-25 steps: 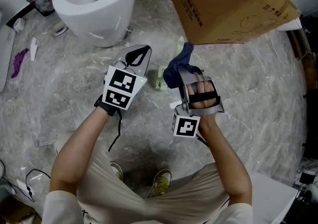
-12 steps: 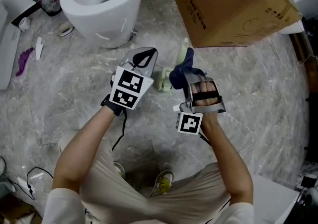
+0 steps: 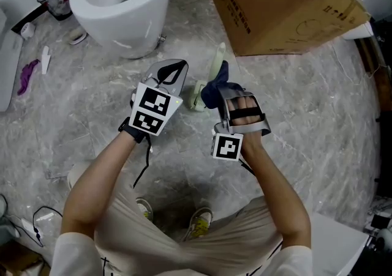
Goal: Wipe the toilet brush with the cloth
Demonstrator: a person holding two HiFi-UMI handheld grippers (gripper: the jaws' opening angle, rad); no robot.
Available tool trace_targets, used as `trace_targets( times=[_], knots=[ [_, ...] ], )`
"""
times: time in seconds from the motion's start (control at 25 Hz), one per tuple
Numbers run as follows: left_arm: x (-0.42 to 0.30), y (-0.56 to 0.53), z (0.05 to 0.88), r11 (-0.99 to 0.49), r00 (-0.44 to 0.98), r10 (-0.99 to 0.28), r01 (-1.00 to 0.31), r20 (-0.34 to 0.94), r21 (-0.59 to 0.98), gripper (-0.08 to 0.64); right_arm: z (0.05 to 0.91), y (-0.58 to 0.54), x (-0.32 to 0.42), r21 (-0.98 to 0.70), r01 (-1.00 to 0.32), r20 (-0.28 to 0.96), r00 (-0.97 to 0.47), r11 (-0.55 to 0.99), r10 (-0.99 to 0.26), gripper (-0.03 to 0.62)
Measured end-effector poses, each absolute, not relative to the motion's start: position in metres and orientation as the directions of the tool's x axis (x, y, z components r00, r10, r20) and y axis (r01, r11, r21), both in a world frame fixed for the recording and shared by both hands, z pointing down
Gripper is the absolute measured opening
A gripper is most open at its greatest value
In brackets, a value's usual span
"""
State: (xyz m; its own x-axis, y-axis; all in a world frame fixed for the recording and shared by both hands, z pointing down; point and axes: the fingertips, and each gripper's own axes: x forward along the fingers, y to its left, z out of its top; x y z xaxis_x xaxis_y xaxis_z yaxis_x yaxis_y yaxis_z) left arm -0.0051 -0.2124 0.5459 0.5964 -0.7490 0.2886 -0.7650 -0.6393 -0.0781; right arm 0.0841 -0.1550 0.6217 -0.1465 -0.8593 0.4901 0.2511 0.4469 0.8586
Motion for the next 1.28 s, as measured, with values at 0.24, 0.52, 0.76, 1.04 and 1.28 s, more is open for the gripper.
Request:
trace_targets(
  times=[0.24,0.52,0.76,1.04,1.28],
  knots=[
    [-0.010,-0.213,0.545,-0.633,0.590,-0.754,-0.770,0.289,-0.078,-0.002,0.638,-0.152,0.075,0.831,0.235,0.545,-0.168,0.504,-0.822,0.177],
    [-0.016,-0.212,0.547,-0.628,0.586,-0.755,-0.775,0.294,-0.069,-0.001,0.653,-0.151,0.075,0.815,0.238,0.570,-0.168,0.528,-0.804,0.177],
    [-0.019,-0.209,0.553,-0.633,0.588,-0.749,-0.771,0.305,-0.069,0.000,0.666,-0.152,0.075,0.794,0.243,0.598,-0.155,0.557,-0.786,0.178],
    [-0.026,-0.210,0.549,-0.630,0.588,-0.754,-0.773,0.293,-0.073,-0.002,0.679,-0.155,0.073,0.789,0.263,0.601,-0.149,0.555,-0.785,0.178],
    [-0.034,-0.220,0.544,-0.623,0.588,-0.760,-0.781,0.278,-0.051,-0.001,0.740,-0.116,0.098,0.653,0.281,0.750,-0.111,0.703,-0.652,0.179]
  ],
)
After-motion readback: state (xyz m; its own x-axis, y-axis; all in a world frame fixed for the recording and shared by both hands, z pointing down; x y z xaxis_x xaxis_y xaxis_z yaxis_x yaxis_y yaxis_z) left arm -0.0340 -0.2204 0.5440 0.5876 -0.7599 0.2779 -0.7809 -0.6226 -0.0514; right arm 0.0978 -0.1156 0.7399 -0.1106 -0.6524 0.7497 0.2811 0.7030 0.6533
